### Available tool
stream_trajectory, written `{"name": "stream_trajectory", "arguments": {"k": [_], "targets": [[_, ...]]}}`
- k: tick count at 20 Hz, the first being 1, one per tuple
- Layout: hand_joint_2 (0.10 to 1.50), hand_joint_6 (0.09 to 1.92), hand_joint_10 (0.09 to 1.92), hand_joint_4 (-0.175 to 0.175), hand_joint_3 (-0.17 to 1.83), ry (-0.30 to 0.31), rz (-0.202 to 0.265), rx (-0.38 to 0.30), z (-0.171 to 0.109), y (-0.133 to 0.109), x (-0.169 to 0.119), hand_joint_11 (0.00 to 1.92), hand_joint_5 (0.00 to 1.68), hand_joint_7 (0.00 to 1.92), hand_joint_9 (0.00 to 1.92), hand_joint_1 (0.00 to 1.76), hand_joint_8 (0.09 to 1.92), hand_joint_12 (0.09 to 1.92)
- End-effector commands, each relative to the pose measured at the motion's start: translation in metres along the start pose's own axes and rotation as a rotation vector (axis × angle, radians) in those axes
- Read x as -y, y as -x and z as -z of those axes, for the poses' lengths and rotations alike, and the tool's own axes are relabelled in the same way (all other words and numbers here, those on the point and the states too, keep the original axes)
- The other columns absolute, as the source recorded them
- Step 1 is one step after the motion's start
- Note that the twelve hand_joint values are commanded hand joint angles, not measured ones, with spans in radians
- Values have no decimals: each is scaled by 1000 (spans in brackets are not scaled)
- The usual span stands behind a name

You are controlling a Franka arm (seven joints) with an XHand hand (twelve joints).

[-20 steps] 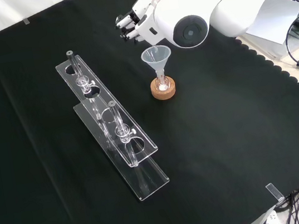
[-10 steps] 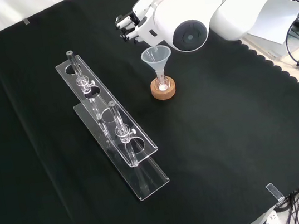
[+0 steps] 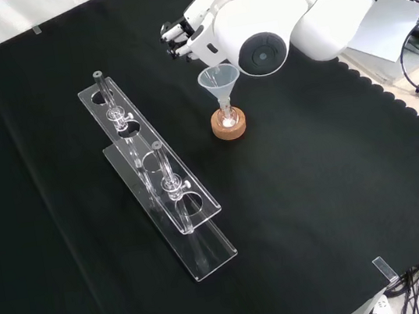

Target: Pour all the NaCl from the weighing funnel into the round-bottom flask.

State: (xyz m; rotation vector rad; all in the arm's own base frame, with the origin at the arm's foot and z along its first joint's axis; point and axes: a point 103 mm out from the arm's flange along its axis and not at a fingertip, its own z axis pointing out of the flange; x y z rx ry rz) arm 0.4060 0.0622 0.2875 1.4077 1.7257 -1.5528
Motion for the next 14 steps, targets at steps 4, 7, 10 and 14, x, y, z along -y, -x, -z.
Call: {"name": "stream_trajectory", "arguments": {"k": [4, 7, 10, 14], "targets": [[613, 963, 464, 175, 842, 17, 6, -62, -5, 4, -2, 526, 1160, 569, 856, 1095, 596, 1264], [613, 963, 465, 175, 842, 19, 11, -82, -8, 5, -5, 526, 1160, 569, 856, 1095, 596, 1264], [613, 963, 465, 175, 842, 19, 15, -105, -13, 5, -7, 526, 1160, 569, 856, 1095, 596, 1264], [613, 963, 466, 175, 842, 25, 18, -132, -19, 8, -8, 525, 1160, 569, 855, 1095, 596, 1264]]}}
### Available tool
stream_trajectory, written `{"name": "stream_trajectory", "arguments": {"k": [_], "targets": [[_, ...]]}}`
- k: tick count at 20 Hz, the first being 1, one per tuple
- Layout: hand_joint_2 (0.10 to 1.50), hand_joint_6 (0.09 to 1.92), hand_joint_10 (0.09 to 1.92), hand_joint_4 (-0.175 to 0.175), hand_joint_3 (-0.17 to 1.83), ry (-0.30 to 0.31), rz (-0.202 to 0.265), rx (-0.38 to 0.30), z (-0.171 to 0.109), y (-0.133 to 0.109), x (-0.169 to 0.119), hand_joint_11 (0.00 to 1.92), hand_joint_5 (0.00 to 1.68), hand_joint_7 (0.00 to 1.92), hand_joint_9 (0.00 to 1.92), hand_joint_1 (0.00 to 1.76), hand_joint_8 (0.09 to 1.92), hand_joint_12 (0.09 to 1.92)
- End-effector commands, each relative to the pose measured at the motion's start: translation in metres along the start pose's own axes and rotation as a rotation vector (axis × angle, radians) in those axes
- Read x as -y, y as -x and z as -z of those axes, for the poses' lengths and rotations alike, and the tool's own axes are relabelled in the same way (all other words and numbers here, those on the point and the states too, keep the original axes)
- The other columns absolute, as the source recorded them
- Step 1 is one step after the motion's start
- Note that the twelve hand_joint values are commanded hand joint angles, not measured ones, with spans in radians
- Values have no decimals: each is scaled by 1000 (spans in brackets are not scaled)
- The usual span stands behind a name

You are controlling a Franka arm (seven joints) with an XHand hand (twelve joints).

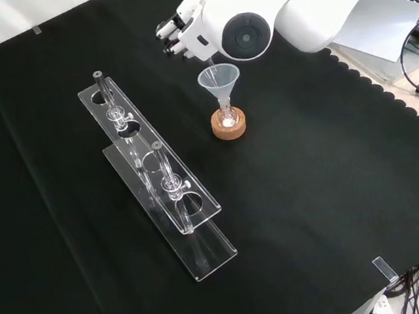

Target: Pour all the NaCl from the weighing funnel into the round-bottom flask.

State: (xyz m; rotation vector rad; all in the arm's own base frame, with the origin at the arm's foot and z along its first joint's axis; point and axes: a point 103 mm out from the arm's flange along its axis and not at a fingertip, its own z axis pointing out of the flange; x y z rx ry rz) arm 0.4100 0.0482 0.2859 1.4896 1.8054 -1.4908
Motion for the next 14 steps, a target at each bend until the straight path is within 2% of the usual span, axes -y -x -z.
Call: {"name": "stream_trajectory", "arguments": {"k": [1, 10, 14], "targets": [[613, 963, 466, 175, 842, 6, 9, -44, -9, 4, -2, 525, 1160, 569, 855, 1095, 596, 1264], [614, 964, 466, 175, 841, 34, 4, -100, -16, 13, -5, 525, 1159, 569, 853, 1094, 596, 1264], [615, 965, 467, 175, 841, 48, 2, -156, -23, 18, -6, 526, 1158, 569, 853, 1094, 596, 1265]]}}
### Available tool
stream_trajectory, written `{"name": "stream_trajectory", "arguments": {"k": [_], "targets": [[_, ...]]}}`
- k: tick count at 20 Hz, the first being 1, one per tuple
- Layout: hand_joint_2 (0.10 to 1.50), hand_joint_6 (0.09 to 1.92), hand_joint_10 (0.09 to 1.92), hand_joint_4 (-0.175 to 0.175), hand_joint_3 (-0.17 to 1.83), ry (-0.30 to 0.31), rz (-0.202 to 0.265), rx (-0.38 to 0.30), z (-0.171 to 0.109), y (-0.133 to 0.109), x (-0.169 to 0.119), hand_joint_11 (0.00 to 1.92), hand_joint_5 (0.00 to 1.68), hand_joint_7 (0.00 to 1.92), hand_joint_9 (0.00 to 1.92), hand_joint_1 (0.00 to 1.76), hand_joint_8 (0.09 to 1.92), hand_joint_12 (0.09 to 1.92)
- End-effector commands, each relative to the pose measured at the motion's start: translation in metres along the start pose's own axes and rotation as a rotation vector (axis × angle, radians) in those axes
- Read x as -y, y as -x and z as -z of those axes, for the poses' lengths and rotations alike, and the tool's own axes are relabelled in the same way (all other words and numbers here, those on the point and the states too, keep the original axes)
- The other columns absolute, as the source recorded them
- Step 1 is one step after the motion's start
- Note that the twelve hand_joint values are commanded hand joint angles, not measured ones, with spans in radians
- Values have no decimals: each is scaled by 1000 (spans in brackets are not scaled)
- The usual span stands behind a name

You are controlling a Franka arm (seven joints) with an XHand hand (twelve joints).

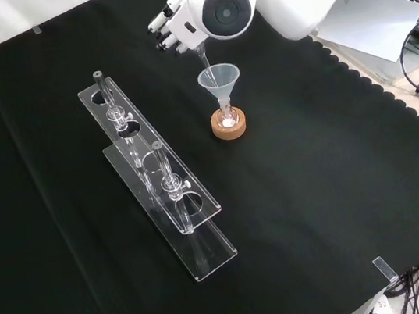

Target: Pour all the NaCl from the weighing funnel into the round-bottom flask.

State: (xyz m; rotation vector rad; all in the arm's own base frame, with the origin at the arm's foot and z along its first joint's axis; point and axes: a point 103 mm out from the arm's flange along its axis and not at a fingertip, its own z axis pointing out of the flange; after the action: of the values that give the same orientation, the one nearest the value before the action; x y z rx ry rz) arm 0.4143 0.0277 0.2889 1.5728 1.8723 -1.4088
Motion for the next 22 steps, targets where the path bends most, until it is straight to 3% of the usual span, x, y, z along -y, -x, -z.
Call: {"name": "stream_trajectory", "arguments": {"k": [1, 10, 17, 22], "targets": [[615, 965, 467, 175, 840, 21, 3, -74, -10, 6, -1, 527, 1158, 569, 853, 1094, 596, 1265], [617, 968, 469, 175, 839, 58, -10, -174, -34, 19, -1, 533, 1156, 569, 857, 1093, 596, 1266], [618, 970, 472, 175, 839, 86, -16, -324, -49, 28, -2, 540, 1154, 570, 864, 1092, 597, 1266], [618, 972, 474, 175, 839, 88, -12, -385, -55, 30, -4, 546, 1154, 574, 868, 1092, 598, 1265]]}}
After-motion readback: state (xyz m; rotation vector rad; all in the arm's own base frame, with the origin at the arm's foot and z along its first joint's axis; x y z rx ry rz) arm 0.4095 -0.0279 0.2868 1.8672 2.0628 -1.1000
